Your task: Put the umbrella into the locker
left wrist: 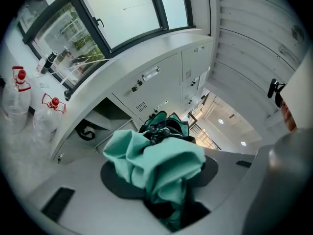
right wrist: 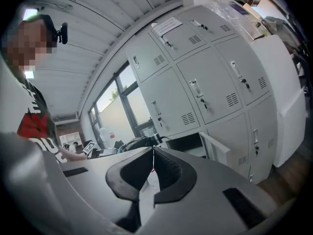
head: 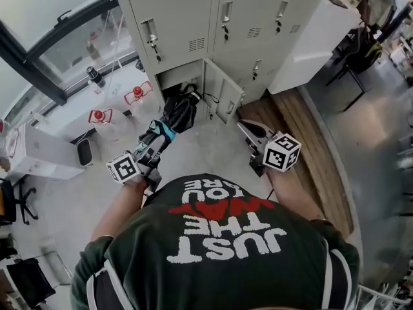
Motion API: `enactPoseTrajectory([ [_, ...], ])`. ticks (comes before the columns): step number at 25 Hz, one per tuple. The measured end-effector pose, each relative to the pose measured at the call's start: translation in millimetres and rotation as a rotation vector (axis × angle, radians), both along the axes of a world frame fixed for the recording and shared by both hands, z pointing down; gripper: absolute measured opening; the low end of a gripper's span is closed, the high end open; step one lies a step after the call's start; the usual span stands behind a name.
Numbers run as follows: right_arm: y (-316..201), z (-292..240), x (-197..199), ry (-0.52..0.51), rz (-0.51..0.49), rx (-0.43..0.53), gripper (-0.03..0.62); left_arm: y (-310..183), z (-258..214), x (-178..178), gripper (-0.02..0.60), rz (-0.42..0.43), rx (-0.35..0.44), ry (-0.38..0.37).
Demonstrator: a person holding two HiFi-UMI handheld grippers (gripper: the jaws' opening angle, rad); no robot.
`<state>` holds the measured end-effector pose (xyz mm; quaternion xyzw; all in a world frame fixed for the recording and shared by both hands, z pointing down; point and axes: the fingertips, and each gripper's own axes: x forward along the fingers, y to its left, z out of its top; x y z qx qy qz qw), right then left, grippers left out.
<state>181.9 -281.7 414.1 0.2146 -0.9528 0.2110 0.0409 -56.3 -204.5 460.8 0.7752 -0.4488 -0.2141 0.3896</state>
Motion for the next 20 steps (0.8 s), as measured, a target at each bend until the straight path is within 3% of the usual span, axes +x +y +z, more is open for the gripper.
enactPoseTrajectory([
  [7, -46, 20, -22, 0.032, -0.047, -0.021, 0.034, -47, 40, -17, 0.204, -0.08, -0.112, 0.054],
  [10, -59, 34, -47, 0.061, -0.056, -0.028, 0.034, -70, 59, -31, 0.204, -0.092, -0.142, 0.118],
  [14, -70, 50, -81, 0.102, -0.044, -0.034, 0.034, -104, 77, -39, 0.204, -0.046, -0.147, 0.26],
  [20, -79, 66, -124, 0.123, 0.018, -0.091, 0.034, -133, 130, -60, 0.204, 0.027, -0.276, 0.257],
])
